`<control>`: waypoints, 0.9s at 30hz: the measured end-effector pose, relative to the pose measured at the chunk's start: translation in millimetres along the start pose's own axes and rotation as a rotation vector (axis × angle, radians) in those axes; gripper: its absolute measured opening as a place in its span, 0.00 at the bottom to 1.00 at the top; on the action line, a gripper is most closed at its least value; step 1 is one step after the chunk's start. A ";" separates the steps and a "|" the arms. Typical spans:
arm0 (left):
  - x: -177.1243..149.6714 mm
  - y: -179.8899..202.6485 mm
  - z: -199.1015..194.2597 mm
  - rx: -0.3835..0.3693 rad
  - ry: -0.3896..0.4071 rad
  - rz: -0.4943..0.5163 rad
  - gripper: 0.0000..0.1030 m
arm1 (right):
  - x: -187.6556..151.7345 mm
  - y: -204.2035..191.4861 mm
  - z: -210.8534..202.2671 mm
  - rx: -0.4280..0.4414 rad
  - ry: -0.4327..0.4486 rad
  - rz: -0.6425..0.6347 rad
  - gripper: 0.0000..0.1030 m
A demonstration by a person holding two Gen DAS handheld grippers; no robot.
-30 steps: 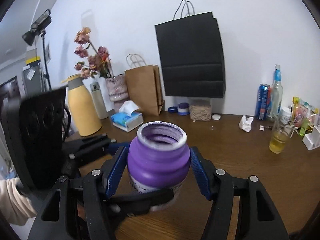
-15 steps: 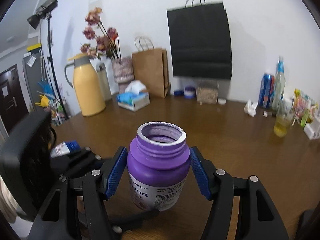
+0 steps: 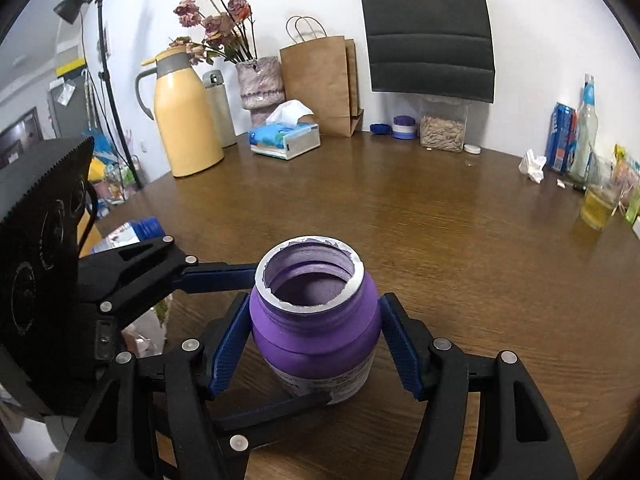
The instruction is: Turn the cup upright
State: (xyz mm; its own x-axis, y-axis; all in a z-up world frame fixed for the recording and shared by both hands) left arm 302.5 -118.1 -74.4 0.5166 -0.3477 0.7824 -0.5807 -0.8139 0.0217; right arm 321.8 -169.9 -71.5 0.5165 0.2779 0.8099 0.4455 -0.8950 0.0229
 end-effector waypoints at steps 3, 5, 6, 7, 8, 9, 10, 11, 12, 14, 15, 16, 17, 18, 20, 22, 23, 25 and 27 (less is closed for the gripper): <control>0.2 -2.0 0.2 0.007 -0.003 -0.002 0.78 | 0.0 -1.4 -3.5 -0.012 0.002 -0.008 0.71; 1.1 -3.5 0.7 0.003 -0.006 -0.011 0.78 | 0.1 -2.6 -6.5 -0.015 0.002 -0.013 0.71; 1.9 -3.6 0.6 0.002 -0.005 -0.015 0.78 | 0.6 -2.8 -8.2 -0.021 0.003 -0.015 0.71; 3.1 -2.9 0.3 0.002 -0.005 -0.016 0.78 | 1.4 -3.1 -9.5 -0.026 0.003 -0.016 0.71; 5.1 -2.7 -1.1 0.004 -0.005 -0.016 0.78 | 2.8 -2.8 -11.0 -0.030 0.002 -0.016 0.71; 6.8 -2.3 -3.1 0.010 -0.002 -0.012 0.79 | 4.7 -2.3 -14.7 -0.040 0.003 -0.013 0.71; 9.0 -1.4 -6.1 0.020 0.004 -0.005 0.79 | 6.1 -2.1 -18.7 -0.047 0.008 -0.010 0.71; 10.9 -0.7 -9.1 0.030 0.011 0.000 0.80 | 7.4 -1.6 -23.5 -0.051 0.014 -0.005 0.71; 13.4 0.3 -14.2 0.040 0.022 0.004 0.80 | 9.1 -0.9 -28.8 -0.057 0.020 0.002 0.71; 18.4 2.0 -25.7 0.044 0.048 -0.001 0.80 | 13.2 0.7 -41.8 -0.068 0.035 0.014 0.72; 21.8 2.9 -33.4 0.044 0.063 -0.006 0.80 | 14.9 1.2 -47.3 -0.069 0.043 0.017 0.72; 25.5 3.8 -41.7 0.046 0.080 -0.009 0.80 | 18.3 2.2 -56.9 -0.073 0.053 0.021 0.74; 29.1 4.9 -50.4 0.053 0.097 -0.008 0.81 | 22.0 3.4 -67.4 -0.078 0.066 0.025 0.77; 31.7 5.4 -57.3 0.061 0.108 -0.008 0.84 | 24.9 4.2 -73.8 -0.086 0.073 0.027 0.79; 36.7 5.2 -74.7 0.084 0.130 -0.011 0.89 | 32.2 6.6 -95.6 -0.120 0.085 0.033 0.81; 39.4 0.1 -94.9 0.118 0.145 -0.045 0.89 | 36.3 7.7 -112.5 -0.133 0.095 0.033 0.81; 39.0 -2.1 -101.8 0.130 0.153 -0.060 0.89 | 37.5 8.4 -121.7 -0.141 0.099 0.034 0.81; 36.4 -9.0 -119.6 0.181 0.172 -0.101 0.94 | 38.3 9.3 -133.7 -0.153 0.101 0.035 0.81; 33.0 -14.1 -134.7 0.216 0.188 -0.128 0.97 | 38.4 9.3 -140.8 -0.159 0.106 0.035 0.81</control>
State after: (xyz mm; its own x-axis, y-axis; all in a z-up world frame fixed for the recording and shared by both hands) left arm 243.0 -55.4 34.9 0.4396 -0.1599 0.8838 -0.3612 -0.9324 0.0110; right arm 242.8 -216.7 42.4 0.4457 0.2146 0.8691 0.3030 -0.9497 0.0791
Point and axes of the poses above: each gripper's, at about its wrist camera, not at the fingertips, and z roughly the way its jaws point, y to its right, x to its top, the point moved 2 cm from there along z, roughly the way its jaws point, and after that the axes turned 9 degrees about -x, right-handed, at the moved point
